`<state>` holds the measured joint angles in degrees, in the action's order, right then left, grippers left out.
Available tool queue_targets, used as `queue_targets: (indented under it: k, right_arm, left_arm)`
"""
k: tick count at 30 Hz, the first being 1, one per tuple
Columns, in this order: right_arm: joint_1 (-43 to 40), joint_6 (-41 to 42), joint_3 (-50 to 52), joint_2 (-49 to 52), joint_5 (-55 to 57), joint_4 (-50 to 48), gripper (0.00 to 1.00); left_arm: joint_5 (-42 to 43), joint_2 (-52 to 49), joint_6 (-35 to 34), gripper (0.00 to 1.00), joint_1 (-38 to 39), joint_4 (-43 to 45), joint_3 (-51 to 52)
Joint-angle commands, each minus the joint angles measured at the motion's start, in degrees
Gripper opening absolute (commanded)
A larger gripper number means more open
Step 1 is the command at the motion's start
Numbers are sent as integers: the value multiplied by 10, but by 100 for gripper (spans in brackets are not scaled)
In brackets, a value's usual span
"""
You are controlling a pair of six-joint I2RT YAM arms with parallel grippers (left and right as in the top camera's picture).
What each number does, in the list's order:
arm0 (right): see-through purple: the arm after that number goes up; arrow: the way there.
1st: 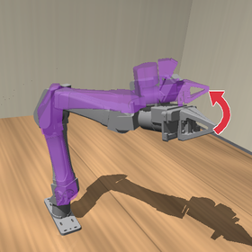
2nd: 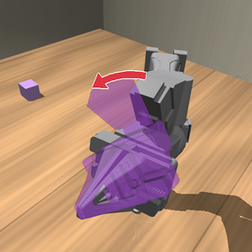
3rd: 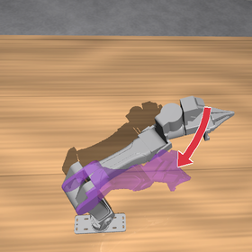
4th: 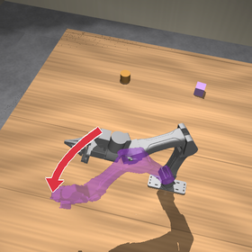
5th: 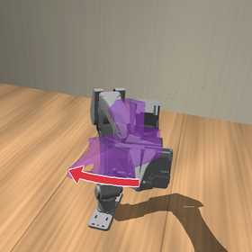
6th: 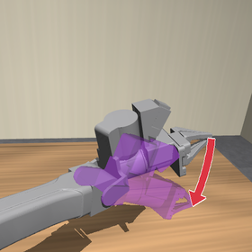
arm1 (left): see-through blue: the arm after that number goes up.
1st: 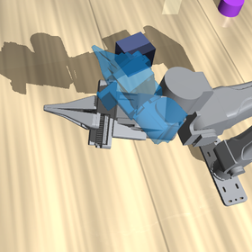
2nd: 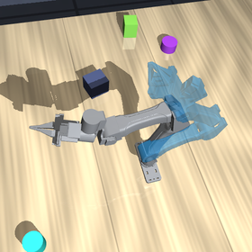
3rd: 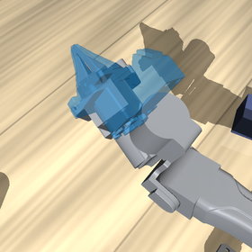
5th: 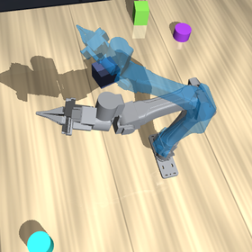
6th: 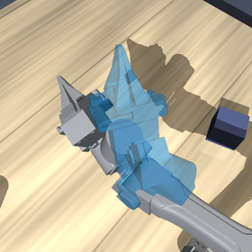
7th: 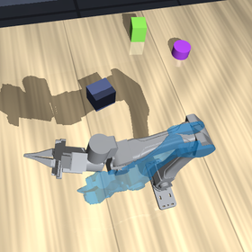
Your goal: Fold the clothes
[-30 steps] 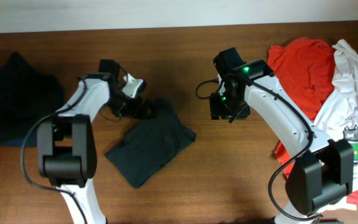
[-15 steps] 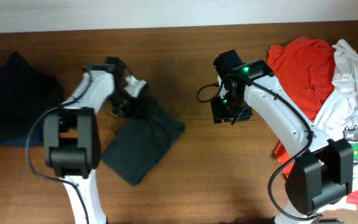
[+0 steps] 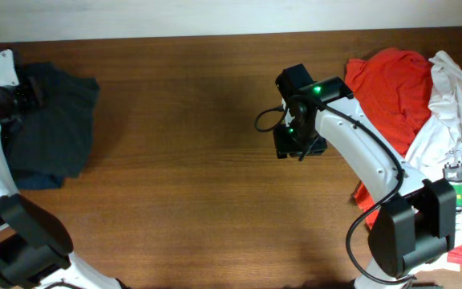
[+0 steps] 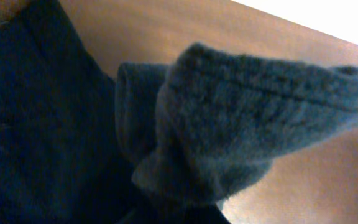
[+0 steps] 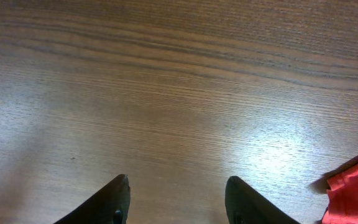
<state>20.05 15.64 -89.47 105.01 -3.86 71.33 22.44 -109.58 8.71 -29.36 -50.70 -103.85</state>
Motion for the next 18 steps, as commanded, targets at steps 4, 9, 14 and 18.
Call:
queue_targets:
  k: [4,9,14,18]
  right_arm:
    - [-3,-2,-5,-3,13,0,53]
    - [-3,-1,-5,-3,13,0,53]
    - [-3,-2,-5,-3,9,1,53]
    - [-3,-2,-5,-3,7,7,53]
  left_arm:
    - [-52,24,-15,4,-31,83,-13]
    - [-99,-3,-19,4,-59,115,-13]
    - [-101,-61,-34,65,-101,169,-13]
    - [-77,-56,-75,99,-123,181,-36]
